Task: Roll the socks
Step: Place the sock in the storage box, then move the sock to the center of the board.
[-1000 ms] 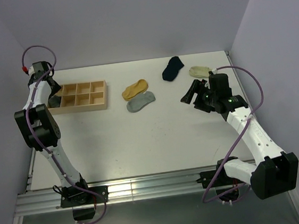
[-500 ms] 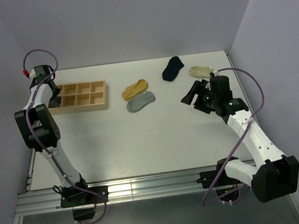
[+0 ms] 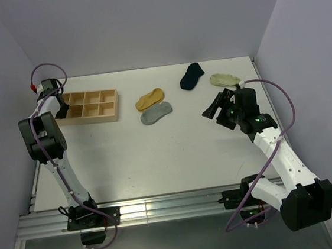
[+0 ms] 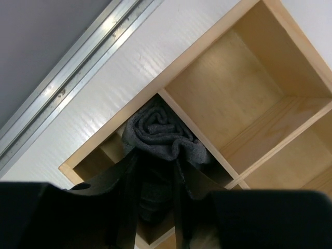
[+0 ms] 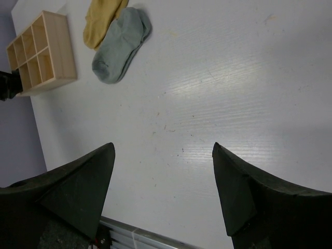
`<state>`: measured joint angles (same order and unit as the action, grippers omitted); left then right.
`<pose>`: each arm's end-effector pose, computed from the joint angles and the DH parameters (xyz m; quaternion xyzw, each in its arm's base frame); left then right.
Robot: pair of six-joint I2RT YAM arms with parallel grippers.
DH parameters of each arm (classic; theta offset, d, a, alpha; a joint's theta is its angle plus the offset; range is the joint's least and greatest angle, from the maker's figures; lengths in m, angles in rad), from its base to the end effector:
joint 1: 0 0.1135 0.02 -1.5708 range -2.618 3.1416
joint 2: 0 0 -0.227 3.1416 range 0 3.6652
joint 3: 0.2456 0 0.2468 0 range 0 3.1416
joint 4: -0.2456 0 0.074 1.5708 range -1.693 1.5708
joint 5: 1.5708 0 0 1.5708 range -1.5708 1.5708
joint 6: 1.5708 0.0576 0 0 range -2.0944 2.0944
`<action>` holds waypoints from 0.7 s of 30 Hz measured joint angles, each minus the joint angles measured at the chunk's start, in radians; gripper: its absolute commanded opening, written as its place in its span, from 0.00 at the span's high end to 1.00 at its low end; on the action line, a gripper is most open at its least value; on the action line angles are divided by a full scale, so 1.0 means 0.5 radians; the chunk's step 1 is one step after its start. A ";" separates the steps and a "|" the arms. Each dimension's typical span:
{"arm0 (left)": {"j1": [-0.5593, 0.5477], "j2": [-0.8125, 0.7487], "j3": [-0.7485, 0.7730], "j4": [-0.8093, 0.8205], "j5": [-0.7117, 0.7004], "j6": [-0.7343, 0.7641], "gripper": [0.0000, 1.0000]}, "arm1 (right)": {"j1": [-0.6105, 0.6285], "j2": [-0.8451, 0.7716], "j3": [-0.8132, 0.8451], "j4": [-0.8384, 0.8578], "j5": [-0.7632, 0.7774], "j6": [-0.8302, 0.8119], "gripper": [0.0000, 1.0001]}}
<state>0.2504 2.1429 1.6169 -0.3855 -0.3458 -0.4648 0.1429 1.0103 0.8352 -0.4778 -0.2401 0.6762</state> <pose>0.4394 0.1325 0.1347 -0.3784 0.8536 0.1277 0.3345 0.2442 0.0490 0.2442 0.1834 0.8726 0.2736 0.3607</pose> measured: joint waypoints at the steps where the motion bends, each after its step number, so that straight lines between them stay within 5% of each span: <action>1: 0.003 0.018 0.030 0.002 0.001 0.000 0.66 | 0.000 -0.006 -0.009 0.002 0.006 0.008 0.17; 13: 0.065 0.150 0.227 0.005 0.032 -0.009 0.54 | -0.002 -0.099 -0.072 -0.030 0.046 0.041 0.18; 21: 0.032 -0.288 0.076 -0.192 0.076 -0.035 0.37 | -0.004 -0.235 0.063 -0.203 0.044 -0.165 0.18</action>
<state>0.2665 1.9987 1.6547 -0.4812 -0.3077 -0.4824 0.1410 0.8928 0.8669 -0.5793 -0.2180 0.5938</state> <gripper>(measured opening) 0.595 0.822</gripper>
